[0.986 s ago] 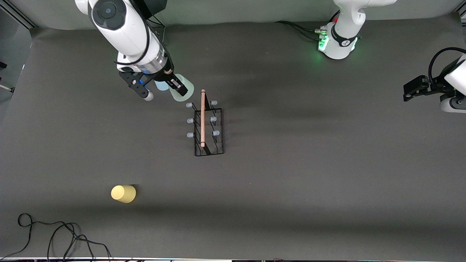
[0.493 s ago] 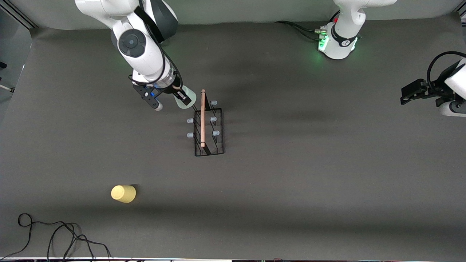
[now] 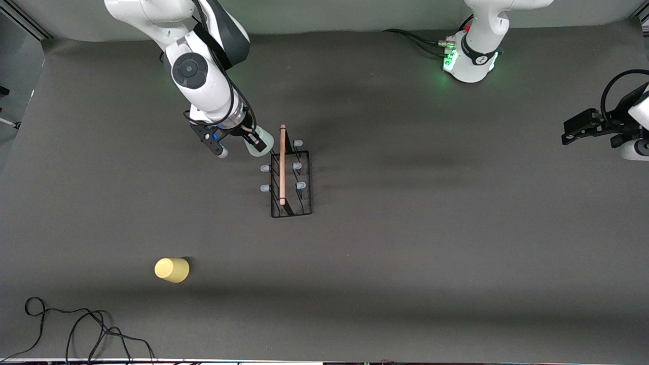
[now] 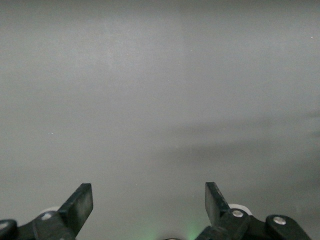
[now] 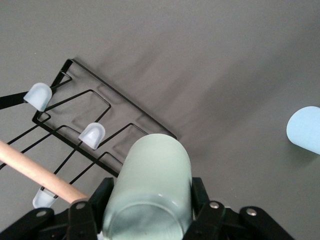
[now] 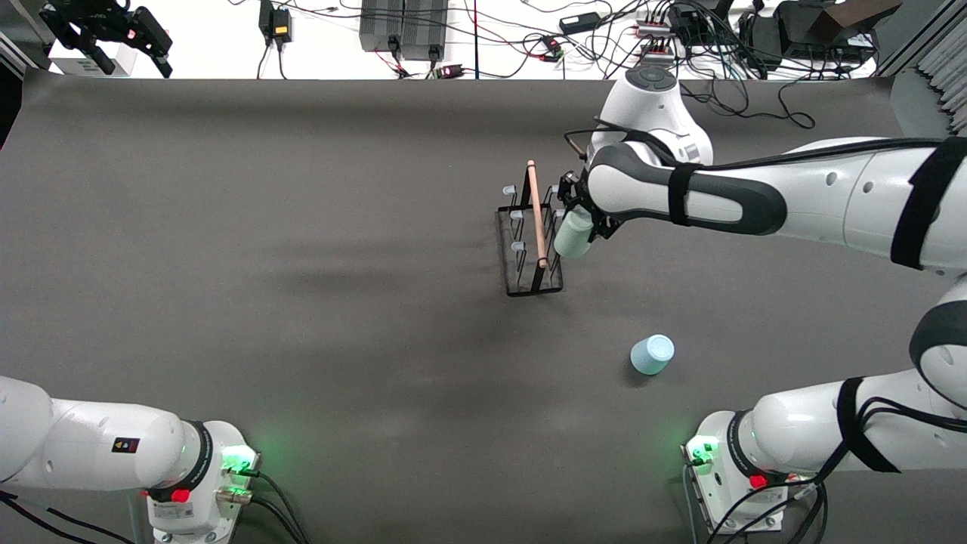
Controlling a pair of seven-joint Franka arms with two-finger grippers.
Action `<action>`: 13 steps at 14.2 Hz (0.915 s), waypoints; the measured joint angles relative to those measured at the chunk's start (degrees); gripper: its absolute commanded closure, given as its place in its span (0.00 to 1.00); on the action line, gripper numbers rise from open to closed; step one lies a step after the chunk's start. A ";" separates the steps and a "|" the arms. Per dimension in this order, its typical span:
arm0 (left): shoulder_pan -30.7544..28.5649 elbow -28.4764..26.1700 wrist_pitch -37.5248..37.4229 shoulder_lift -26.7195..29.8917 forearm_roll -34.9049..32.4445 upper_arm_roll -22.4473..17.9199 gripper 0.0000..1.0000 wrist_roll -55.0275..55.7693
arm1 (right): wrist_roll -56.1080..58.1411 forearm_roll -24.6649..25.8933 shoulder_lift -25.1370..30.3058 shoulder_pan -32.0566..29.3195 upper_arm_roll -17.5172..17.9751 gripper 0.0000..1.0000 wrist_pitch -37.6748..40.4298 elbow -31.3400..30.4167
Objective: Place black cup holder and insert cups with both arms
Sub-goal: 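Move the green cup with the right gripper onto a holder peg, then release the green cup on the peg and raise the right gripper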
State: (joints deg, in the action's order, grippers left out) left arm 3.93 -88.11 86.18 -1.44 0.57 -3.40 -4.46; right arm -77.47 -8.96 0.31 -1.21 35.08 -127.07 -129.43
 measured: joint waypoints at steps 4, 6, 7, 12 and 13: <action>0.20 0.01 0.00 0.03 -0.03 -0.14 0.00 -0.03 | -0.62 0.99 -2.50 0.01 0.00 0.91 -0.97 -0.10; 0.20 -0.02 0.03 0.01 -0.06 -0.25 0.00 -0.06 | -1.87 3.14 -4.41 0.01 -0.01 0.91 -1.76 -0.11; 0.19 -0.03 0.07 -0.03 -0.08 -0.29 0.00 -0.06 | -2.95 4.51 -5.37 0.01 0.03 0.91 -2.41 -0.11; 0.19 -0.05 0.18 -0.26 -0.10 -0.32 0.00 -0.07 | -5.27 6.58 -7.81 -0.01 0.56 0.00 -3.62 0.70; 0.19 -0.06 0.18 -0.26 -0.21 -0.32 0.00 -0.07 | -5.31 6.58 -7.84 -0.03 0.56 0.00 -3.37 1.49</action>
State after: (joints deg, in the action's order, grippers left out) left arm 4.12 -88.17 86.36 -1.70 0.36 -3.73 -4.53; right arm -82.78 -2.38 -7.54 -1.24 35.64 -130.44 -127.94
